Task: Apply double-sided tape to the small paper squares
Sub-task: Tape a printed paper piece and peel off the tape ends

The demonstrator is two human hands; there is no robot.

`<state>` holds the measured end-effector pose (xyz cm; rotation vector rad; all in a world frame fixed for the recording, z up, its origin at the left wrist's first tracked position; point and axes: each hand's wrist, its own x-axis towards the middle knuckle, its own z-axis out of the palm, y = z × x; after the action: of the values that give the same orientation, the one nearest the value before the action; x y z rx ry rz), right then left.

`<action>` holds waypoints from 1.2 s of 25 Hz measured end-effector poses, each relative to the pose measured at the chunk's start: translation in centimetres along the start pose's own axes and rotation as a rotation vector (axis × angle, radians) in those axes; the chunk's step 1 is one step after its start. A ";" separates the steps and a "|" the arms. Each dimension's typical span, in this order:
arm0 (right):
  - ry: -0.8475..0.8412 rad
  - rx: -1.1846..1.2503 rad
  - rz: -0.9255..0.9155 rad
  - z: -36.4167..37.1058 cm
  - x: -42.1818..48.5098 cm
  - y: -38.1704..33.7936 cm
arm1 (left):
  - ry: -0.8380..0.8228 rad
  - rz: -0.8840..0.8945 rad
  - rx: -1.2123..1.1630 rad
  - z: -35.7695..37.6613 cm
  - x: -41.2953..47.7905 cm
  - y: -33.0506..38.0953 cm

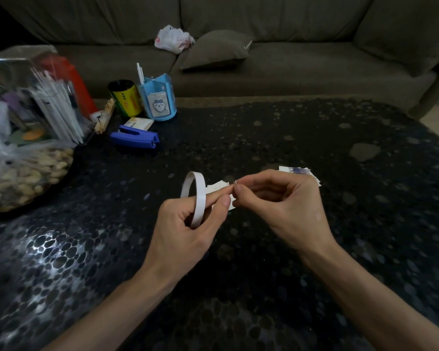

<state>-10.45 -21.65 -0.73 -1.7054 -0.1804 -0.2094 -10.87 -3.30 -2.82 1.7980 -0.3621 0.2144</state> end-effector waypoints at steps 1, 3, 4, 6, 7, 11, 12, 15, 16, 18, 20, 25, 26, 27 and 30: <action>0.000 -0.030 -0.014 0.0 -0.1 0.0 | 0.002 0.001 0.001 0.0 0.0 0.0; 0.002 -0.058 -0.028 0.1 -0.1 0.0 | 0.006 -0.006 -0.007 0.1 0.0 0.0; 0.003 -0.056 -0.030 0.0 -0.1 0.1 | 0.009 -0.011 -0.012 0.0 0.0 0.1; 0.001 -0.054 -0.029 -0.1 -0.1 0.1 | 0.010 -0.023 -0.026 0.0 0.0 0.2; -0.004 -0.054 -0.029 -0.1 0.0 0.1 | 0.008 -0.029 -0.033 0.0 0.0 0.3; -0.006 -0.038 -0.034 -0.1 0.0 0.1 | -0.003 -0.043 -0.055 -0.1 0.0 0.5; -0.005 -0.040 -0.038 -0.1 -0.1 0.0 | -0.002 -0.042 -0.056 -0.1 0.1 0.6; -0.003 -0.047 -0.034 -0.1 0.0 0.0 | 0.003 -0.037 -0.048 -0.1 0.1 0.7; 0.007 -0.027 -0.015 -0.1 0.1 0.0 | 0.005 -0.035 -0.044 -0.1 0.1 0.7; 0.039 0.001 0.026 -0.1 0.2 -0.1 | 0.009 -0.035 -0.048 -0.2 0.1 0.6; 0.051 -0.028 0.025 -0.1 0.2 -0.2 | 0.010 -0.046 -0.070 -0.3 0.3 0.7; -0.006 -0.044 -0.016 0.4 0.0 0.1 | 0.079 -0.329 -0.356 -0.1 0.7 0.9; -0.004 -0.046 -0.007 0.5 0.0 0.2 | 0.106 -0.388 -0.384 -0.2 0.8 0.9; 0.000 -0.048 0.002 0.7 0.0 0.3 | 0.125 -0.431 -0.397 -0.3 0.8 0.8; 0.012 -0.048 0.010 0.9 -0.1 0.5 | 0.174 -0.488 -0.403 -0.6 1.0 0.8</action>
<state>-10.39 -20.79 -1.34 -1.7524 -0.1588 -0.2177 -10.22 -3.04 -1.67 1.4050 0.1549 -0.0466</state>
